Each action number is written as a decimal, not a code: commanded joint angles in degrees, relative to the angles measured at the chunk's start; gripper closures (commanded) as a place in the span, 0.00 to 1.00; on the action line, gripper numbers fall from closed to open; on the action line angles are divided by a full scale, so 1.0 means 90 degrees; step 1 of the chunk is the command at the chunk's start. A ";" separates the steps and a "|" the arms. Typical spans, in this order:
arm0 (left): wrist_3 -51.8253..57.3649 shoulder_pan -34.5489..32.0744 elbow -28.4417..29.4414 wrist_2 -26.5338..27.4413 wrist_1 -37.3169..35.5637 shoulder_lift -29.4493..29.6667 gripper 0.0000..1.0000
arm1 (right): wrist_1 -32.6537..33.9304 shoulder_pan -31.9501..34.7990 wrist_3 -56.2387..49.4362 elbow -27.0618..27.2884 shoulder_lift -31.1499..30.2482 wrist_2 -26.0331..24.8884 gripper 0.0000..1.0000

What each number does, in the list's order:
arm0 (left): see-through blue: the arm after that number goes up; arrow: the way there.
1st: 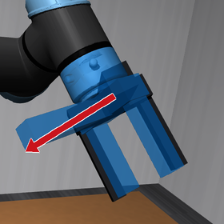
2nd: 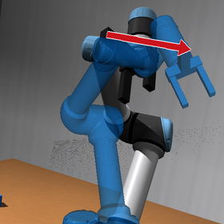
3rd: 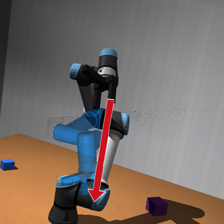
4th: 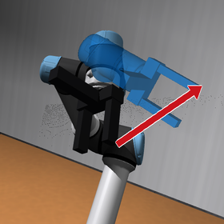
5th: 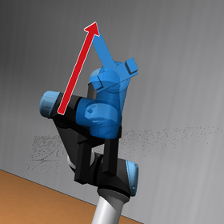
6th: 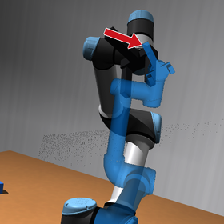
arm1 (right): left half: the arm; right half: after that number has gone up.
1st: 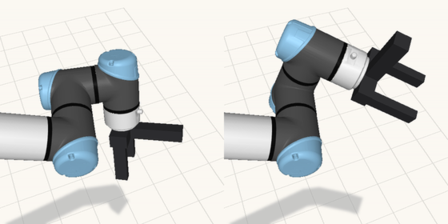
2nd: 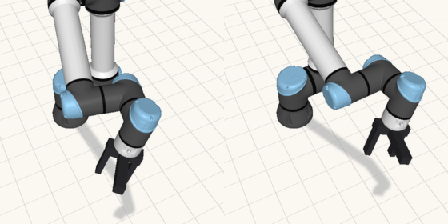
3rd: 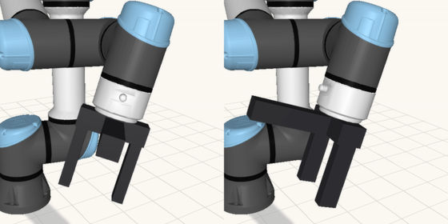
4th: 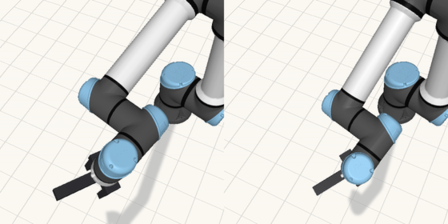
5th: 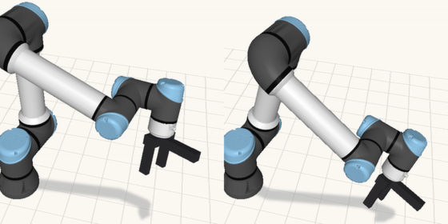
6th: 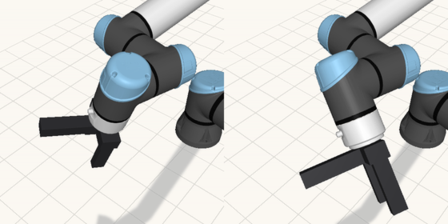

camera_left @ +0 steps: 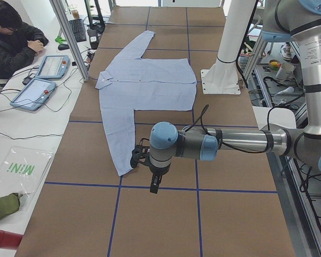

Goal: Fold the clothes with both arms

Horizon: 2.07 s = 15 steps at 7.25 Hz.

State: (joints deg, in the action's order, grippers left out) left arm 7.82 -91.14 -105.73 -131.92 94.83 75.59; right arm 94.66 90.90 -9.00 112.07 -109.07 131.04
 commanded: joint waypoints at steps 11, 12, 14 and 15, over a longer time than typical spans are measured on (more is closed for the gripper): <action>-0.0020 -0.0010 0.1152 0.0147 0.3876 0.1172 0.00 | -0.3146 -0.0586 0.2388 -0.1228 0.1318 0.0665 0.00; -0.0020 -0.0010 0.1152 0.0147 0.3877 0.1172 0.00 | -0.4363 -0.1062 0.3614 -0.1638 0.1318 0.0442 0.00; -0.0010 -0.0010 0.1152 0.0147 0.3877 0.1152 0.00 | -0.6738 -0.2699 0.6115 -0.2390 0.1338 -0.1201 0.00; 0.0000 -0.0010 0.1143 0.0147 0.3887 0.1143 0.00 | -0.7231 -0.3133 0.6736 -0.2732 0.1483 -0.1665 0.01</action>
State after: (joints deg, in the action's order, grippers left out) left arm 7.73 -91.23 -95.37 -130.60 129.74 85.97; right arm 37.89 69.17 42.12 91.45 -96.78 122.81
